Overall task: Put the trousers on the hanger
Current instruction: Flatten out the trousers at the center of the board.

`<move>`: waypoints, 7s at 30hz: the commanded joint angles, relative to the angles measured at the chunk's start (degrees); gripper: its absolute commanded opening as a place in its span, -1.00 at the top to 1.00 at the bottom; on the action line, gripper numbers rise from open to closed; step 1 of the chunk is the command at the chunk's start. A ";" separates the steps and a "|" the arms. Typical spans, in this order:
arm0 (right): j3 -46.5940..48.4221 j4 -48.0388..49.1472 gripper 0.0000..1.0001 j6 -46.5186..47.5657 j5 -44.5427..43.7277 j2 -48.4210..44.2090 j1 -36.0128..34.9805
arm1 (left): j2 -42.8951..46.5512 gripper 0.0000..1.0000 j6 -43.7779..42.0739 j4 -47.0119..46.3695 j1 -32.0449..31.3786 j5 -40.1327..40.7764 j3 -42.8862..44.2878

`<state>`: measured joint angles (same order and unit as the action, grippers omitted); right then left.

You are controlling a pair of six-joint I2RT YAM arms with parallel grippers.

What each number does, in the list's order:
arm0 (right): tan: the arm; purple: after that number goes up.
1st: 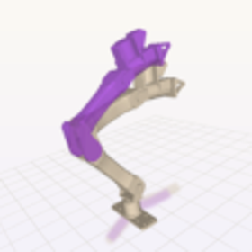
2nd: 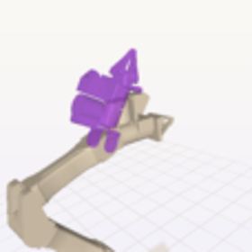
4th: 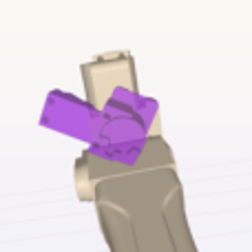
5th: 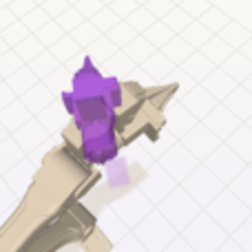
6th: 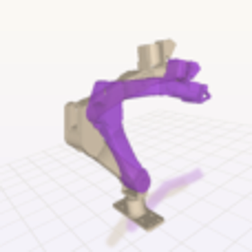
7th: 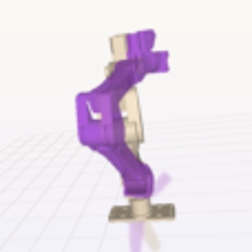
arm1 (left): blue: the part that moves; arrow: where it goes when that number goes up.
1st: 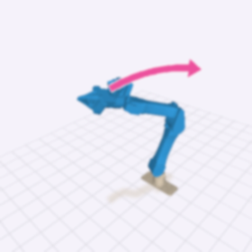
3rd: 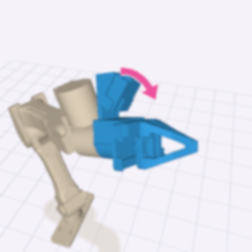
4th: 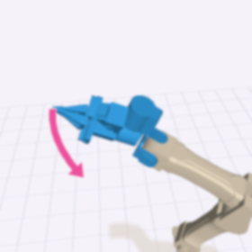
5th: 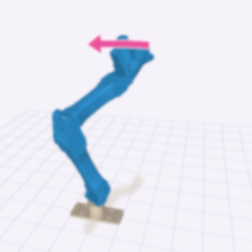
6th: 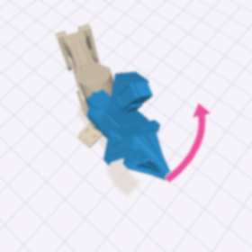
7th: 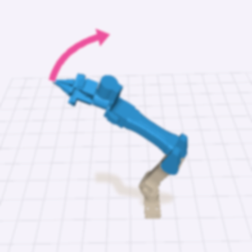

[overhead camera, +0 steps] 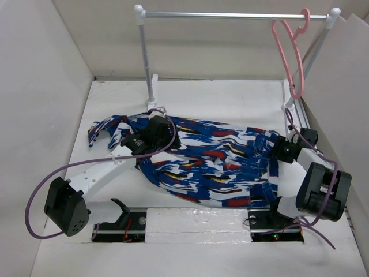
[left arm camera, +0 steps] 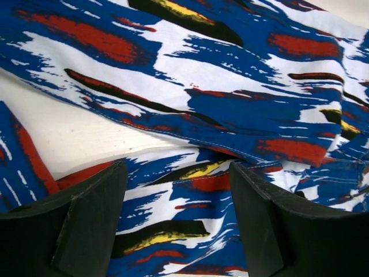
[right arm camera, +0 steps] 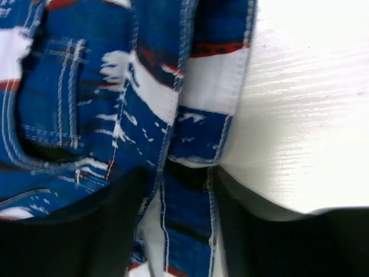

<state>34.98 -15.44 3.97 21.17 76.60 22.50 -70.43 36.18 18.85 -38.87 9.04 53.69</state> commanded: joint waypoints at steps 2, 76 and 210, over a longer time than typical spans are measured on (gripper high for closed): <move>0.70 5.95 0.20 -2.74 3.70 4.60 2.01 | 2.67 -0.34 -0.06 0.04 0.20 4.66 -0.78; 10.53 -7.23 0.97 6.05 -3.33 -8.40 -67.68 | 19.66 -0.27 6.88 13.67 46.78 -0.78 -8.68; 27.04 -21.38 -0.20 17.63 3.09 8.99 -77.10 | 42.40 0.15 19.19 31.34 37.03 37.90 6.59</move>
<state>54.08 -36.75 17.02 22.22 82.72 -58.19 -28.40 55.55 49.67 -2.11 43.44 56.90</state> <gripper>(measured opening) 0.619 0.432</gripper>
